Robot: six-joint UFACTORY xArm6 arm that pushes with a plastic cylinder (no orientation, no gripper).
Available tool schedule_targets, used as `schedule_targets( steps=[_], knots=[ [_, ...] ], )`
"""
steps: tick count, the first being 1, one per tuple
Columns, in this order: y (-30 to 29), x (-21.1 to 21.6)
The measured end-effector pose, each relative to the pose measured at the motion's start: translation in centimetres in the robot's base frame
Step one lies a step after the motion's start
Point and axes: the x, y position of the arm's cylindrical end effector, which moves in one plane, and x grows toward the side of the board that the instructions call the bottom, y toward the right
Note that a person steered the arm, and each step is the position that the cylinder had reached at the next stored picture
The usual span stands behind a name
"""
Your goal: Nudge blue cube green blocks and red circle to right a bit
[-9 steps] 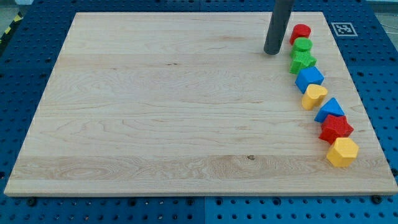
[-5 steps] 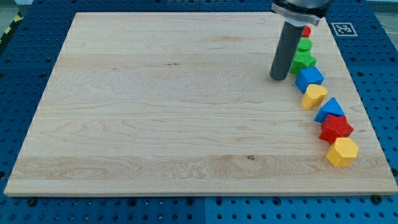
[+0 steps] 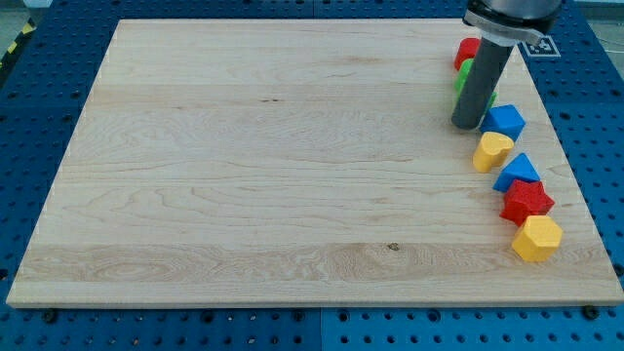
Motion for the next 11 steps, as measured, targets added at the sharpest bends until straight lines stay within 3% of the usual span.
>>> schedule_targets(
  steps=[3, 6, 8, 11],
  knots=[
    [-2.3, -3.1],
    [0.5, -3.9],
    [-0.2, -8.0],
    [-1.2, -9.6]
  ],
)
